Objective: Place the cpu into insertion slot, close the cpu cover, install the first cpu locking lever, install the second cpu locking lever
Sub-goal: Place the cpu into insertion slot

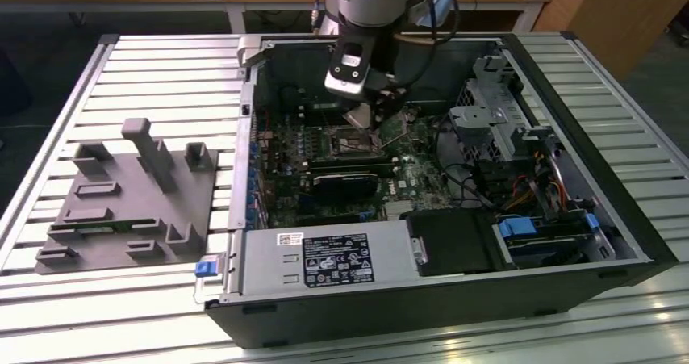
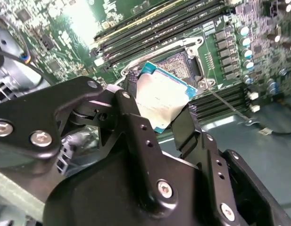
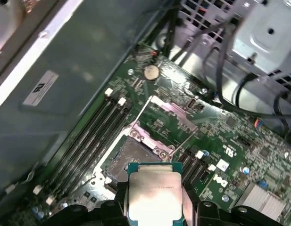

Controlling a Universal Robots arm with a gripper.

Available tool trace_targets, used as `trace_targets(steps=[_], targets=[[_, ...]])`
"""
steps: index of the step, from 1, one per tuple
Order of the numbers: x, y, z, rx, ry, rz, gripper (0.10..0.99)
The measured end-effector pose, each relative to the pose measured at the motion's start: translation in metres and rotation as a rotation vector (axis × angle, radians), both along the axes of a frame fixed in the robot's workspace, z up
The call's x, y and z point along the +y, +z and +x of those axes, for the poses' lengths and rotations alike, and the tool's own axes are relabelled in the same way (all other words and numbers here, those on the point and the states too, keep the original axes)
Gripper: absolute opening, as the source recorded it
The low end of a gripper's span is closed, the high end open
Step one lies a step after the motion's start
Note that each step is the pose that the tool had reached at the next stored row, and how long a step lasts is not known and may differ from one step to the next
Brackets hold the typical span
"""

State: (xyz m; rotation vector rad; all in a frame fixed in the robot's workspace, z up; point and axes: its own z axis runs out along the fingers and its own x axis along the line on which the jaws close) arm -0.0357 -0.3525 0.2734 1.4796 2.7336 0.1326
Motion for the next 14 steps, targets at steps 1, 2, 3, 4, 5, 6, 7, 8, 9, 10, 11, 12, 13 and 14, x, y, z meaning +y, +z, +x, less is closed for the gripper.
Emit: trace_targets(steps=[1,2,3,4,5,6,7,8,9,10,11,12,13,14], targets=[[0.0000,-0.0002,0.0000,-0.0001,-0.016,0.000,0.537],[0.0000,-0.0003,0.0000,-0.0001,-0.031,0.000,0.537],[0.0000,-0.0005,0.0000,-0.0001,-0.048,-0.001,0.537],[0.0000,-0.0007,0.0000,-0.0001,-0.064,-0.001,0.537],[0.0000,-0.0009,0.0000,-0.0002,-0.081,-0.001,0.537],[0.0000,-0.0012,0.0000,-0.0003,-0.098,-0.002,0.537],[0.0000,-0.0014,0.0000,-0.0003,-0.115,-0.002,0.537],[0.0000,-0.0017,0.0000,-0.0004,-0.132,-0.003,0.537],[0.0000,-0.0020,0.0000,-0.0005,-0.148,-0.003,0.537],[0.0000,-0.0022,0.0000,-0.0007,-0.164,-0.004,0.537],[0.0000,-0.0026,0.0000,-0.0008,-0.181,-0.005,0.537],[0.0000,-0.0028,0.0000,-0.0009,-0.197,-0.005,0.537],[0.0000,-0.0032,0.0000,-0.0011,-0.215,-0.006,0.537],[0.0000,-0.0035,0.0000,-0.0012,-0.231,-0.006,0.537]])
